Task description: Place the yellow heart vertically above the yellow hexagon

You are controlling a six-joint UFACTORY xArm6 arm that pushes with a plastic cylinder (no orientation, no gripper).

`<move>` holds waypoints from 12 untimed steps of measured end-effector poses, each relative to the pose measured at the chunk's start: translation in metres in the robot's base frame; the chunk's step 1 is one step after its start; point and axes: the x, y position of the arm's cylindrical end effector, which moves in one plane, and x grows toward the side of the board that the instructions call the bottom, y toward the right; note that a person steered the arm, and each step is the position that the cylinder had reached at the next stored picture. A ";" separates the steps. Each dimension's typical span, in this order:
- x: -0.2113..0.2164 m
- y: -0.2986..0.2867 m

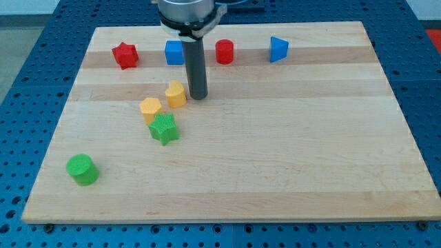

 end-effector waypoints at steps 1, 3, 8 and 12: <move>0.024 -0.017; 0.050 -0.042; -0.011 -0.017; -0.005 -0.001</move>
